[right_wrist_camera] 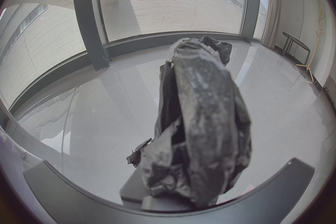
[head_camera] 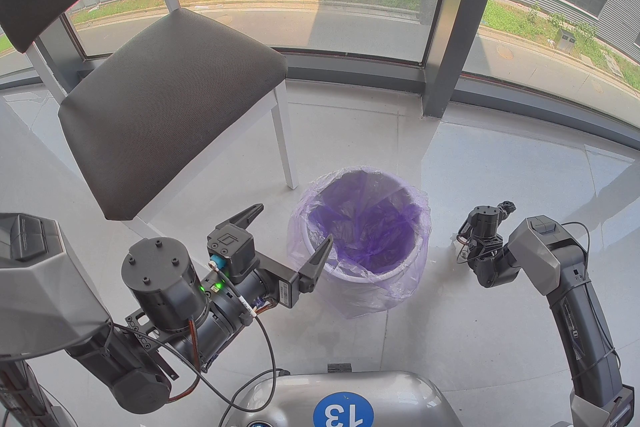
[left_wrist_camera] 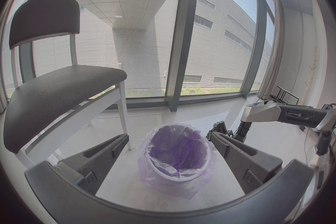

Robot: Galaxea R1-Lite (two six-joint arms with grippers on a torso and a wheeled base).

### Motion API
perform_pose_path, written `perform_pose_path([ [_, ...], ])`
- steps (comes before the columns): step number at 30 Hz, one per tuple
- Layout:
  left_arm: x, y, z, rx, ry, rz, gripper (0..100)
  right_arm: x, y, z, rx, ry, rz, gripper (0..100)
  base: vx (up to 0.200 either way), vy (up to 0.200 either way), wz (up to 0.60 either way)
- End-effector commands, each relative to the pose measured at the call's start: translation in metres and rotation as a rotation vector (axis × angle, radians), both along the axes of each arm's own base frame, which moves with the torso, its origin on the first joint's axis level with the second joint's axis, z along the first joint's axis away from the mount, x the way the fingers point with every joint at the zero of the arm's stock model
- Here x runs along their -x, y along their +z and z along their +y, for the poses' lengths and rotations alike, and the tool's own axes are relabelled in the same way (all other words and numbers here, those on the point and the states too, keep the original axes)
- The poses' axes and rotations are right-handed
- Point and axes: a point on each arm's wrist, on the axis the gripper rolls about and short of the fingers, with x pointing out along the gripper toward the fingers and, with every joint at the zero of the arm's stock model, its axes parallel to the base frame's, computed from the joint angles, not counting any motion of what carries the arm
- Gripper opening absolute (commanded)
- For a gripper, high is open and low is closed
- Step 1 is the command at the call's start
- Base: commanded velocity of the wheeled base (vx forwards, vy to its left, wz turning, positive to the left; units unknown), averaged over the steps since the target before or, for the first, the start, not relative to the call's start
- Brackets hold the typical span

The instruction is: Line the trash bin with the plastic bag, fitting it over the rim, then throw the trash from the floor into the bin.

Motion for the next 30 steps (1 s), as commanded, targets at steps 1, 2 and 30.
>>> perform_pose_path([
  [1, 0.001, 0.002, 0.0, 0.012, -0.001, -0.014, 100, 0.0, -0.001, 0.0, 0.0, 0.0, 0.002, 0, 0.0, 0.0, 0.0],
  [2, 0.001, 0.002, 0.0, 0.006, -0.001, -0.016, 100, 0.0, -0.001, 0.0, 0.0, 0.0, 0.002, 0, 0.0, 0.0, 0.0],
  [30, 0.011, 0.002, -0.002, -0.041, -0.027, -0.036, 100, -0.005, 0.008, 0.001, -0.025, 0.007, -0.126, 0, 0.0, 0.0, 0.0],
])
